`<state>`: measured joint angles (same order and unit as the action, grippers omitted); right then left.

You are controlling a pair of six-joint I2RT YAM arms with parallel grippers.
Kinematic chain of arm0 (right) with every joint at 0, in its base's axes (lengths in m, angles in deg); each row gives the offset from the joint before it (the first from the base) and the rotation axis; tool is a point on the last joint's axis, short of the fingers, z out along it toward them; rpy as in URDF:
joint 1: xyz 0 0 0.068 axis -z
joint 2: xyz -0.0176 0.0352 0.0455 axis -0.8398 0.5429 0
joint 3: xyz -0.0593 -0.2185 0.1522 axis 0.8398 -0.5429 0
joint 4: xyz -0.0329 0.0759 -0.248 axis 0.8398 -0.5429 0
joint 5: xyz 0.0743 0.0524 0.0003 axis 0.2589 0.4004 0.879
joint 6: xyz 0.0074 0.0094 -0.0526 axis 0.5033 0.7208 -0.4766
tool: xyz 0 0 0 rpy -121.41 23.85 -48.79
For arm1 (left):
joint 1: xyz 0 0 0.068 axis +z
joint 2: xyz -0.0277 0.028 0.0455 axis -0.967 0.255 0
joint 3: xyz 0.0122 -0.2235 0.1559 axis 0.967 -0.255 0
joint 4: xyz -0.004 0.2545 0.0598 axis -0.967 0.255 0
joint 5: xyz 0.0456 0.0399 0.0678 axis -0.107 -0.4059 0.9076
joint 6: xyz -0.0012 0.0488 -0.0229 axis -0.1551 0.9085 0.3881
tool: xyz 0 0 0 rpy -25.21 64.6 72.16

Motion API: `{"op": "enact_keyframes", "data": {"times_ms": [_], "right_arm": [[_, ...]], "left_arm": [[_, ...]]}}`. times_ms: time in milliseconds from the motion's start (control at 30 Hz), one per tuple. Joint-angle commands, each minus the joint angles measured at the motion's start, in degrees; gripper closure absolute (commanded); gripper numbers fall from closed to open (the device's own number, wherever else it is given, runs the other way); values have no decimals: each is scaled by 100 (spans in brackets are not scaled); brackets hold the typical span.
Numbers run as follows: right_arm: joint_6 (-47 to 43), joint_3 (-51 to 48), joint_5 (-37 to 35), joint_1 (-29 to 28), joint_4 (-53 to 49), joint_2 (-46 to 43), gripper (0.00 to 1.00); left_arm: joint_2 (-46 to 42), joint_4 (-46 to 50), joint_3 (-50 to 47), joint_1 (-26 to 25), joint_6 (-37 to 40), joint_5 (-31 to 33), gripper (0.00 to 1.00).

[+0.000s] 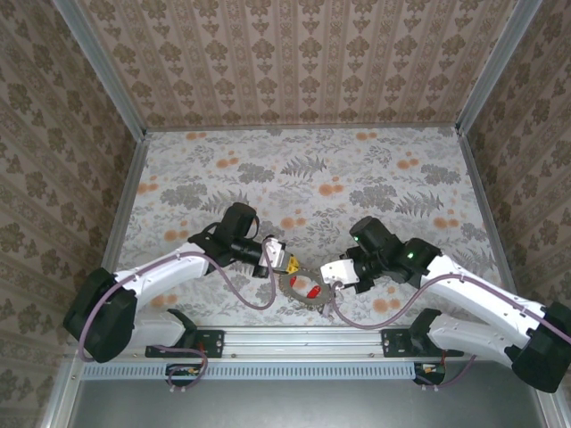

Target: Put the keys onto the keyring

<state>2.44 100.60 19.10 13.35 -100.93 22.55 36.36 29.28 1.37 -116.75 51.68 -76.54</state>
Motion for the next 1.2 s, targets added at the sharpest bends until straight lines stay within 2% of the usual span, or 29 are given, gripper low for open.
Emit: {"op": "enact_keyframes", "data": {"times_ms": [0,167,300,600,800,967,1167], "right_arm": [[411,-253,-252,-172,860,136,71],[598,-411,-157,-191,1390,159,65],[528,-463,-90,-193,1449,125,65],[494,-665,-161,-191,1697,-147,73],[346,-648,-183,-191,1388,-168,80],[267,-632,-127,-193,1186,-201,91],[236,-631,48,-193,1003,-295,93]], "left_arm": [[31,-27,221,40,107,-377,100],[72,-78,221,43,97,-390,100],[115,-149,233,39,88,-399,100],[207,-133,270,38,140,-403,100],[206,-116,265,58,142,-380,100],[214,-112,247,91,146,-373,100],[228,-98,233,139,177,-396,100]]}}
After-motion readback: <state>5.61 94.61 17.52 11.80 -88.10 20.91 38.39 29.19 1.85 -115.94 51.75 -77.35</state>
